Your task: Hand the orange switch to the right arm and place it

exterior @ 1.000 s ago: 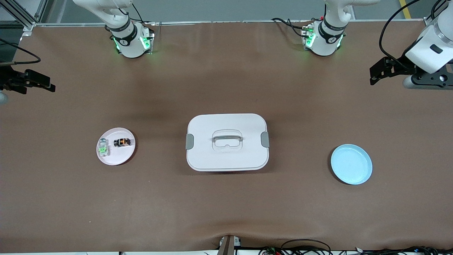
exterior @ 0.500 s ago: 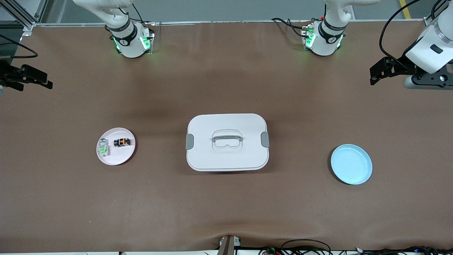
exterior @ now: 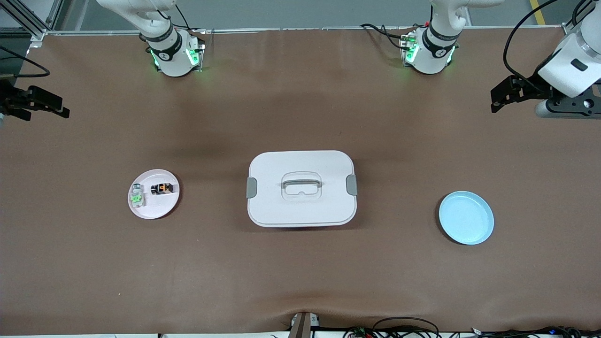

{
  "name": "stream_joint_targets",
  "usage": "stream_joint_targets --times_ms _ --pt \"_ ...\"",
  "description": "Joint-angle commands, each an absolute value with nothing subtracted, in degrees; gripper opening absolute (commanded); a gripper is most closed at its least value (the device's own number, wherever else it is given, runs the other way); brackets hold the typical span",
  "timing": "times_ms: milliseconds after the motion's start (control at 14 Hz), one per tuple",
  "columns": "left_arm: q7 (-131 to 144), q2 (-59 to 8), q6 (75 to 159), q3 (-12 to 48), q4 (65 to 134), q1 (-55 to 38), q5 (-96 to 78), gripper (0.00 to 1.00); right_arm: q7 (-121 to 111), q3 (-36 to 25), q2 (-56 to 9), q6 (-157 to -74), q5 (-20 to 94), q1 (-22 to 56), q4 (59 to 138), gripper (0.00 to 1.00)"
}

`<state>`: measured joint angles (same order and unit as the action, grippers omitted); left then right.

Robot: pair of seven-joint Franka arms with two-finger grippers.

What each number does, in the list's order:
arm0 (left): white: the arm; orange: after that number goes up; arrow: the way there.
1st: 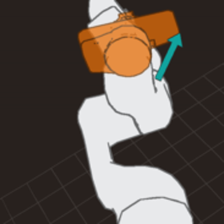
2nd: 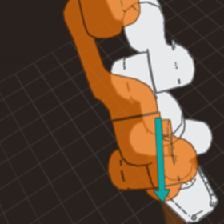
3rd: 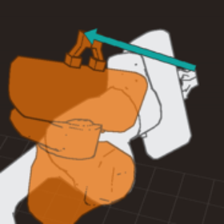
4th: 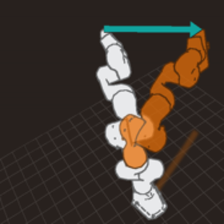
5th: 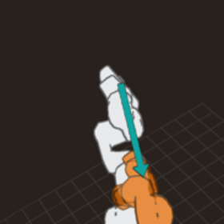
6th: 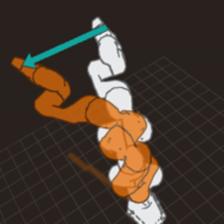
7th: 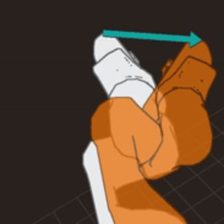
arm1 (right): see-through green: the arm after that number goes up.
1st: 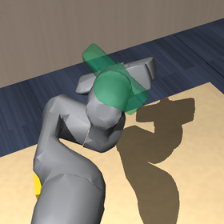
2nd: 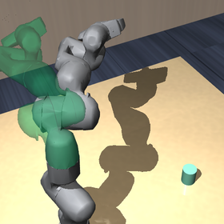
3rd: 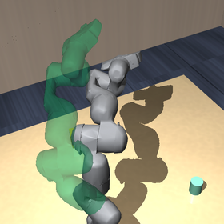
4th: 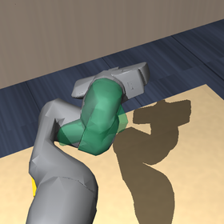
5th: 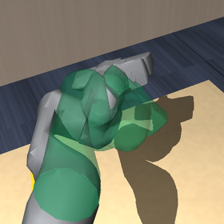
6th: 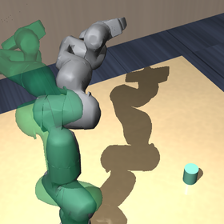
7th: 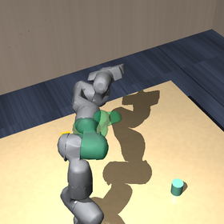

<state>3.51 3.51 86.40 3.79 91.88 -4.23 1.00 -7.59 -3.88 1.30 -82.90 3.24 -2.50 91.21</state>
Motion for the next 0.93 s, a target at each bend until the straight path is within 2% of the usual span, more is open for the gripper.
stream_joint_targets --times_ms 0,857 --pt "2.46 4.22 86.48 3.87 92.20 -3.60 0.26 1.00 -7.47 -4.48 2.90 -83.58 2.90 -1.58 92.37 1.00" --pt "2.29 3.25 86.40 3.34 90.62 -3.43 0.79 1.00 -8.44 -3.34 3.95 -84.11 1.93 0.44 92.11 1.00"
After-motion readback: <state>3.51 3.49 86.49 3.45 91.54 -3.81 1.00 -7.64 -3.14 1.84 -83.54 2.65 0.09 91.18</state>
